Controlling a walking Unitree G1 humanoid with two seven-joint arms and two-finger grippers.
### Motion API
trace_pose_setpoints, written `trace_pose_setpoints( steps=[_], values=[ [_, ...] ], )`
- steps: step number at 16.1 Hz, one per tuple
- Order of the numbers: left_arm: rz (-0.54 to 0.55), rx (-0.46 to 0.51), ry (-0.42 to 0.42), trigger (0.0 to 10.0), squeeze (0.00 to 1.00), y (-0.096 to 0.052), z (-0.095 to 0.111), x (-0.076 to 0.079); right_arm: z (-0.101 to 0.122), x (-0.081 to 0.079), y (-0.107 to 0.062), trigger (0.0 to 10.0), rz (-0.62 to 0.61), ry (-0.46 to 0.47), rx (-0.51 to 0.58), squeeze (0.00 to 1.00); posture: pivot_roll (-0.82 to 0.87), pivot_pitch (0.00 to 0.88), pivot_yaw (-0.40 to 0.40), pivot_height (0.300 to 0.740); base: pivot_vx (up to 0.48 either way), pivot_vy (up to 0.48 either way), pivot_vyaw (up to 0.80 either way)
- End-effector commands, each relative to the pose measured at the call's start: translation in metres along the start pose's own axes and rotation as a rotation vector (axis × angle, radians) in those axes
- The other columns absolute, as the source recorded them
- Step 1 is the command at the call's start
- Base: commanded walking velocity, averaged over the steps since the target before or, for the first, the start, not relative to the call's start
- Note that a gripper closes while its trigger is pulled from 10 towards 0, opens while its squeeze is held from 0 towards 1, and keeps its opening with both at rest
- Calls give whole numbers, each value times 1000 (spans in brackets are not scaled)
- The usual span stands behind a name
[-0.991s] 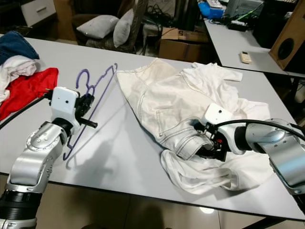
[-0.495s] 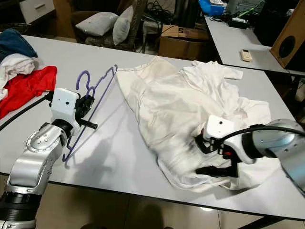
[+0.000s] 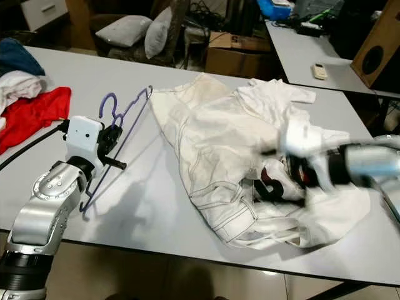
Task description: Hang hanger
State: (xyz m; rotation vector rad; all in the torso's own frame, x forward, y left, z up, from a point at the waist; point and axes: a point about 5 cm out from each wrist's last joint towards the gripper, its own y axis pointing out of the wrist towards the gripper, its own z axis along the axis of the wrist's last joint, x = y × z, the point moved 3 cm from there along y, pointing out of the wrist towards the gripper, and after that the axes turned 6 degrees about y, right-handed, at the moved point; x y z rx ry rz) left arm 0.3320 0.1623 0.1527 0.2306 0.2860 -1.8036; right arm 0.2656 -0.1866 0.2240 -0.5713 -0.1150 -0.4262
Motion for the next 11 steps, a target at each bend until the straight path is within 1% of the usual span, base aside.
trace_pose_setpoints(
  steps=[1, 2, 3, 4, 5, 6, 7, 8, 9, 10, 11],
  values=[
    [16, 16, -9, 10000, 0, 1, 5, -3, 0, 5, 6, 10000, -62, 68, 52, 1000, -42, 10, -67, 740, 0, 0, 0],
    [13, 17, -6, 10000, 0, 2, 5, -2, -10, 4, 26, 10000, -113, 127, 72, 1000, -42, 10, -67, 740, 0, 0, 0],
    [10, 18, -4, 10000, 0, 3, 6, 0, -24, 3, 47, 10000, -165, 203, 68, 1000, -35, 0, -67, 740, 0, 0, 0],
    [9, 18, -3, 10000, 0, 3, 6, 0, -28, 3, 53, 10000, -183, 225, 63, 1000, -31, 0, -67, 740, 0, 0, 0],
    [5, 20, -3, 10000, 0, 3, 7, 1, -46, 8, 69, 10000, -264, 296, 41, 1000, -31, 0, -67, 740, 0, 0, 0],
    [-5, 19, 0, 10000, 0, 4, 7, 3, -78, 12, 92, 10000, -378, 418, -3, 1000, -18, 0, -67, 740, 0, 0, 0],
    [-9, 19, 0, 10000, 0, 3, 7, 3, -83, 12, 95, 10000, -395, 436, -9, 1000, -17, 0, -66, 740, 0, 0, 0],
    [-19, 19, -3, 10000, 0, 3, 8, 6, -96, 11, 105, 10000, -431, 491, -5, 1000, -16, 0, -62, 740, 0, 0, 0],
    [-32, 20, -9, 10000, 0, 3, 8, 10, -117, 7, 116, 10000, -467, 563, -27, 1000, -11, 0, -61, 740, 0, 0, 0],
    [-44, 22, -14, 10000, 0, 4, 9, 13, -129, 1, 123, 10000, -460, 571, -59, 1000, -7, 2, -62, 740, 0, 0, 0],
    [-49, 24, -15, 10000, 0, 4, 9, 15, -131, -2, 124, 10000, -450, 563, -66, 1000, -3, 2, -62, 740, 0, 0, 0]
  ],
)
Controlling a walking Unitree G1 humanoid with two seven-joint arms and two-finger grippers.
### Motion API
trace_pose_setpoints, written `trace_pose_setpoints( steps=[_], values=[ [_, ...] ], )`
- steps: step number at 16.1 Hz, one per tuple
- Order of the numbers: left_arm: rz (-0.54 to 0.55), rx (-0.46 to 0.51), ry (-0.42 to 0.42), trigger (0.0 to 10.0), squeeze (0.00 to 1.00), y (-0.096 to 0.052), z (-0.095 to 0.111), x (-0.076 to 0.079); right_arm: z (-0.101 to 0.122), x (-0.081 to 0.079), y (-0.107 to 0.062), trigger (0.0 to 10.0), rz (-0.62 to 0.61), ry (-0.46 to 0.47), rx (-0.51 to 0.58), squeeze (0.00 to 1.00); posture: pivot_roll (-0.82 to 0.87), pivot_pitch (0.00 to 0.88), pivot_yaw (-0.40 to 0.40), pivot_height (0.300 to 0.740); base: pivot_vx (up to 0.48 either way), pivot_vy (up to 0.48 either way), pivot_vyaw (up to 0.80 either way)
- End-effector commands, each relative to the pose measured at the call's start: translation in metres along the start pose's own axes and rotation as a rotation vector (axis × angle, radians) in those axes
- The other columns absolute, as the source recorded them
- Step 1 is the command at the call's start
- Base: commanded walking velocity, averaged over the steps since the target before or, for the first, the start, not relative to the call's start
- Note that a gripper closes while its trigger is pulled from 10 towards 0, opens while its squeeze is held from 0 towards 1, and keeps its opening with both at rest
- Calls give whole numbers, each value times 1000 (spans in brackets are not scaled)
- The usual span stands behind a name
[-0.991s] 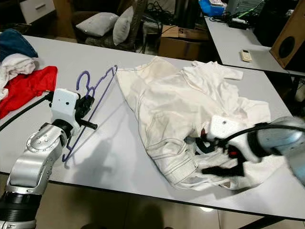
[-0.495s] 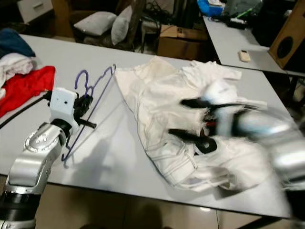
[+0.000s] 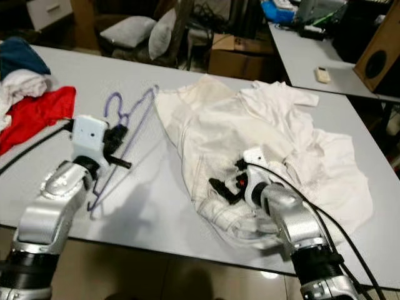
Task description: Hang hanger
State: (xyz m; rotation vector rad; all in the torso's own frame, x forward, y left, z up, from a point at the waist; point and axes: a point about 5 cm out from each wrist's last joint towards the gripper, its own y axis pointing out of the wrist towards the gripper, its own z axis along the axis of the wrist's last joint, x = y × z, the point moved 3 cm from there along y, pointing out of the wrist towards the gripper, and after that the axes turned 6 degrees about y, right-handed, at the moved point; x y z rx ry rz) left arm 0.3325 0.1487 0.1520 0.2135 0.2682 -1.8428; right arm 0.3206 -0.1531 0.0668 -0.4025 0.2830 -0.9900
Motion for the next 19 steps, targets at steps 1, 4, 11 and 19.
trace_pose_setpoints(
  steps=[1, 4, 11, 19],
  values=[
    [-14, 15, 7, 10000, 0, 0, 6, 3, -14, 3, -3, 10000, -18, 4, -42, 1000, -1, 3, -63, 740, 0, 0, 0],
    [-13, 11, 6, 10000, 0, -2, 5, 2, 37, 6, -20, 10000, 1, -17, 193, 1000, -2, 1, -63, 740, 0, 0, 0],
    [-37, 57, -59, 10000, 0, -11, 16, 9, 79, 7, -79, 10000, -278, 218, 520, 0, 6, 0, -64, 740, 0, 44, 0],
    [-26, -26, -47, 10000, 0, -34, -3, 13, 44, -21, -76, 10000, -293, 236, 423, 0, 19, 0, -40, 740, 0, 450, 0]
  ],
)
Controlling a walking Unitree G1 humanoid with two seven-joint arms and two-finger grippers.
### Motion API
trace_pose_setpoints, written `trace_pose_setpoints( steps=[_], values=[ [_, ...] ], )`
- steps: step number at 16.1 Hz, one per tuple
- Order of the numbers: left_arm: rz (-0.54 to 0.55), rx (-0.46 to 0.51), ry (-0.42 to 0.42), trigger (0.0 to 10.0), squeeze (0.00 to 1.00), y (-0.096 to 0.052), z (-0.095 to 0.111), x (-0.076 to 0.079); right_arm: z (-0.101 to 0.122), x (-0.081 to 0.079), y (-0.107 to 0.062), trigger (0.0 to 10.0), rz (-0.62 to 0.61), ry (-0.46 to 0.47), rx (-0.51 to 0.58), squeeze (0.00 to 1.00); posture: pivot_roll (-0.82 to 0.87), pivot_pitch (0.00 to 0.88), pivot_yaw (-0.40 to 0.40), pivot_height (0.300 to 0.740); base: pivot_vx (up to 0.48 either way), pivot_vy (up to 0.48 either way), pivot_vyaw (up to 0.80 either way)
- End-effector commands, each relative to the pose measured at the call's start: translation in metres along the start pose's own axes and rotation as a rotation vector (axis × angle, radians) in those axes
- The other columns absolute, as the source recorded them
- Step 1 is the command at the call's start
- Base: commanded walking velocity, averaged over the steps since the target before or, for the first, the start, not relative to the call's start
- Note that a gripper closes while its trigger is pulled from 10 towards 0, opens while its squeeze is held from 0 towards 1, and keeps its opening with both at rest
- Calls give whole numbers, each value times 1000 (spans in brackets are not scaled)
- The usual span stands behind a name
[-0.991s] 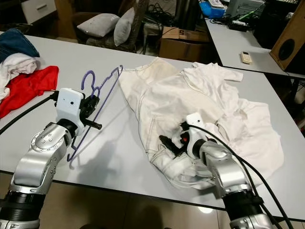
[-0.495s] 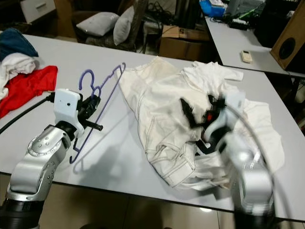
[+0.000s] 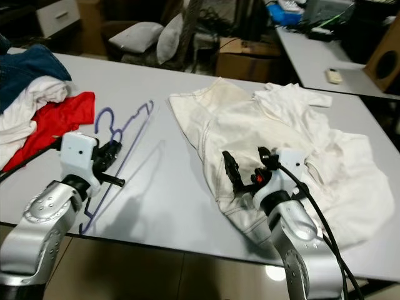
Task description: Hang hanger
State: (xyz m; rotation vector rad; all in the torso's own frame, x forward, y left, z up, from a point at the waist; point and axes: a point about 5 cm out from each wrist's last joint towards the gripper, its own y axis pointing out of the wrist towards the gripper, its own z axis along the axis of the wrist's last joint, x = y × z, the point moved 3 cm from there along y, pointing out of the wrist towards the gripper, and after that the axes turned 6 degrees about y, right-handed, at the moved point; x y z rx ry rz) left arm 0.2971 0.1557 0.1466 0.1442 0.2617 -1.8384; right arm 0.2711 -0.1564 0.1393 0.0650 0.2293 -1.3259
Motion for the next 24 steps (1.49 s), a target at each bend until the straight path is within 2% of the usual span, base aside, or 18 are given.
trace_pose_setpoints(
  steps=[1, 14, 15, 16, 19, 20, 21, 22, 24],
  values=[
    [-31, 5, 6, 10000, 0, 1, 4, 10, 1, 5, -3, 10000, -23, 12, 1, 0, 23, 0, -39, 740, 0, 442, 0],
    [-26, -22, -8, 10000, 0, -3, -1, 11, -8, -7, -2, 10000, 10, -14, -7, 0, 26, 0, -35, 740, 0, 420, 0],
    [-21, -16, 24, 10000, 0, -4, 1, 10, -8, -8, -2, 10000, 18, -12, -14, 0, 23, 0, -35, 740, 0, 0, 0],
    [-10, -13, 96, 10000, 0, -2, 3, 8, -8, -10, -2, 10000, 30, -2, -15, 0, 23, 0, -35, 740, 0, -480, -769],
    [-21, -22, 98, 10000, 0, -2, 1, 8, -7, -13, -1, 10000, 46, -9, -8, 0, 18, 0, -36, 740, 0, -480, -771],
    [-29, -14, 59, 10000, 0, -2, 0, 7, -3, -14, 0, 10000, 61, -13, 12, 0, 18, 0, -37, 740, 0, 0, 0],
    [-39, -2, 63, 10000, 0, -1, 2, 6, 4, -17, 2, 10000, 101, -22, 40, 0, 18, 0, -37, 740, 0, 0, 0],
    [-44, 0, 75, 10000, 0, -1, 3, 4, 6, -19, 3, 10000, 132, -40, 47, 0, 17, 0, -35, 740, 0, 0, 0],
    [-106, 11, 119, 10000, 0, 2, 4, 5, 19, -23, 5, 10000, 250, -145, 60, 0, 17, 0, -39, 740, 0, 0, 0]
  ],
)
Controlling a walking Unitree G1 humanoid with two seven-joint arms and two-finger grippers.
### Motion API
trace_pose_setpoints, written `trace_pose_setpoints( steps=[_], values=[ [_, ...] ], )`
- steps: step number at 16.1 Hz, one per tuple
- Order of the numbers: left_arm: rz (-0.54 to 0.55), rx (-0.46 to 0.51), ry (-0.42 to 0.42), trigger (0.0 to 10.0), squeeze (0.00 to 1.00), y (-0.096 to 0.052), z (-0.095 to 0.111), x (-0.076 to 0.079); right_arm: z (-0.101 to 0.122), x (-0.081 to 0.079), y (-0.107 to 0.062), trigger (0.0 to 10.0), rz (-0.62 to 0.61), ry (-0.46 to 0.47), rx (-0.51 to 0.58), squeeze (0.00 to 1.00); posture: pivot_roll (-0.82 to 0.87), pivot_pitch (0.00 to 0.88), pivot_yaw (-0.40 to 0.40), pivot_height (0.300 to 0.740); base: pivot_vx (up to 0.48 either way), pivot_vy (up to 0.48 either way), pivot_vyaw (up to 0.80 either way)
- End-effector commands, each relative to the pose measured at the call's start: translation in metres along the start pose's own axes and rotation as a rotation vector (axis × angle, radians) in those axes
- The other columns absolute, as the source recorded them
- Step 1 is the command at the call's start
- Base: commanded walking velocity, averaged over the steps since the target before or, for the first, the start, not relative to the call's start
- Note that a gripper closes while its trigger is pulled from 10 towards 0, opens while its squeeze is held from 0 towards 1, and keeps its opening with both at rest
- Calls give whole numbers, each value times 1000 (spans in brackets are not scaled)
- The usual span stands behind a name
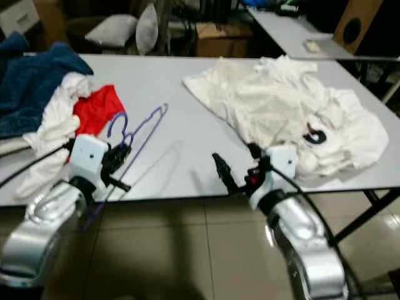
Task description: Hang hanger
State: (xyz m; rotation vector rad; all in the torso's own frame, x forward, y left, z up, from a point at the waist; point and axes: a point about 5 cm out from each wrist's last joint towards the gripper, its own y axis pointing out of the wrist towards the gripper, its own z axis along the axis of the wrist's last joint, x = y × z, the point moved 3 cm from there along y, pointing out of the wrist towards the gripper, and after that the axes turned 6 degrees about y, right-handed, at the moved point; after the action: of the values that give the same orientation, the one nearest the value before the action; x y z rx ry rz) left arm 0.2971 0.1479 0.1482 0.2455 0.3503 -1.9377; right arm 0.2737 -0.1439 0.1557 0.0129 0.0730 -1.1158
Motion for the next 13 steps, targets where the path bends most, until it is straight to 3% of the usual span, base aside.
trace_pose_setpoints(
  steps=[1, 2, 3, 4, 6, 7, 11, 13],
  values=[
    [-66, 21, 10, 10000, 0, 2, 3, 1, 17, -2, 4, 10000, 92, -58, 44, 0, 17, 0, -42, 740, 0, 0, 0],
    [-105, 36, 11, 7608, 0, 3, 6, 2, 23, 0, 4, 10000, 117, -73, 51, 0, 17, 0, -43, 740, 0, 0, 0],
    [-153, 49, 10, 1412, 0, 3, 8, 4, 28, 1, 3, 10000, 151, -96, 58, 0, 18, 0, -42, 740, 0, 0, 0],
    [-237, 64, 30, 0, 0, 3, 12, 7, 38, 1, 0, 10000, 239, -148, 66, 0, 17, 0, -38, 740, 0, 0, 0],
    [-431, 96, 93, 0, 0, 5, 24, 9, 54, -8, -9, 10000, 531, -281, -13, 0, 15, 0, -28, 740, 0, 0, 0],
    [-475, 110, 119, 0, 0, 7, 29, 8, 60, -10, -9, 10000, 592, -321, -25, 0, 18, 0, -27, 740, 0, 0, 0],
    [-594, 190, 307, 0, 0, 14, 55, 7, 75, -18, 2, 10000, 731, -513, -61, 0, 34, 0, -25, 740, 0, 0, 0],
    [-631, 222, 420, 0, 0, 17, 65, 7, 90, -24, 10, 10000, 749, -556, 3, 0, 35, 0, -18, 740, 0, 0, 0]
  ],
)
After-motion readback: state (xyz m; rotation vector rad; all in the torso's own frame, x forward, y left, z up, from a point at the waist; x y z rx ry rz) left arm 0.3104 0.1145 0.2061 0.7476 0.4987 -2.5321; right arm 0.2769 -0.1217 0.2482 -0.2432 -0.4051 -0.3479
